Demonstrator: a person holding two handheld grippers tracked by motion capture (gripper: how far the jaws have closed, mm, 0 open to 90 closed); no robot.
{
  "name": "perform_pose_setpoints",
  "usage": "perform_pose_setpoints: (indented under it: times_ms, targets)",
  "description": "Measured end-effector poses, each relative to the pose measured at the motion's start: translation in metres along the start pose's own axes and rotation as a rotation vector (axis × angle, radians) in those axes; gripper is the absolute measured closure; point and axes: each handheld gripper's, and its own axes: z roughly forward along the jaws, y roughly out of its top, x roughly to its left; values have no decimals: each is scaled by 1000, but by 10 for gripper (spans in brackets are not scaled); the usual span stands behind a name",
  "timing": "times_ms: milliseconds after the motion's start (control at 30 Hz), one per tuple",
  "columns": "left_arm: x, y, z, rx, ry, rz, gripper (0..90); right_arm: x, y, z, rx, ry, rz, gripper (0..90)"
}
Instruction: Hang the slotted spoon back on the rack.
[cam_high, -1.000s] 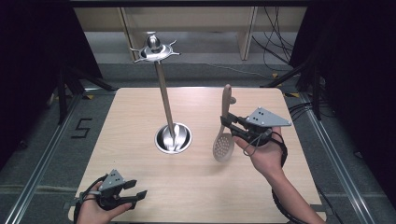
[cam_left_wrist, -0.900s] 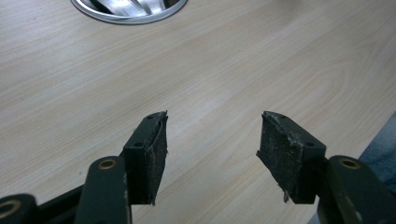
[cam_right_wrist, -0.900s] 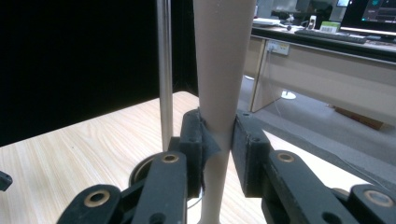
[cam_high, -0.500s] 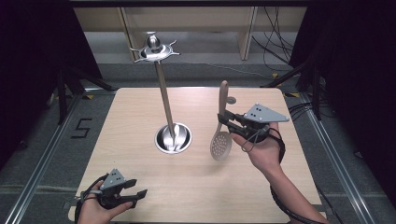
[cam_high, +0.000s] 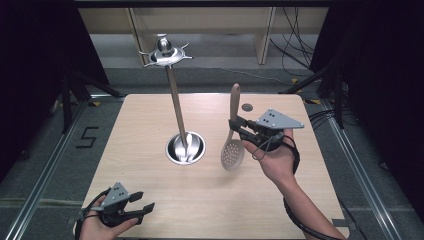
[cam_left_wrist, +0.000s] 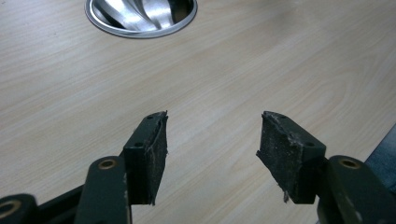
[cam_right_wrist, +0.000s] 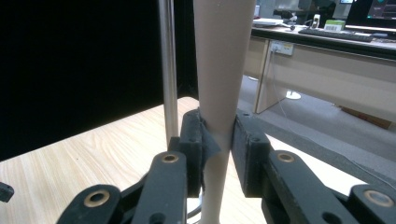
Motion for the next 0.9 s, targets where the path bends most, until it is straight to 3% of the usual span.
perform_pose_setpoints:
  times_ms: [33,167,200,267,333,400,533,600,700,733,900]
  targets:
    - [1,1,-1,10,3,16,408,0,1,-1,7,-7,4,758]
    - [1,2,1,-16,13,-31,407,-1,3,-1,6,-7,7,758]
    - [4,2,1,-11,17,-11,407,-2,3,-1,9,0,0,758]
    - [3,2,1,-27,20,-30,406,-3,4,1,7,8,1,758]
    - [5,2,0,-21,23,-21,405,-2,4,2,0,1,17,758]
    - [4,1,0,-26,22,-41,405,-4,6,2,11,10,-1,758]
    - [3,2,-1,-26,23,-28,404,-3,8,3,26,36,8,758]
    - [3,2,-1,-33,18,-35,403,-5,9,5,12,31,-34,758]
    - [4,2,-1,-37,23,-32,404,-7,11,6,13,36,-51,758]
    - [4,2,-1,-35,22,-37,404,-6,12,6,18,47,-24,758]
    - [4,2,-1,-34,23,-33,404,-10,13,10,9,61,-16,758]
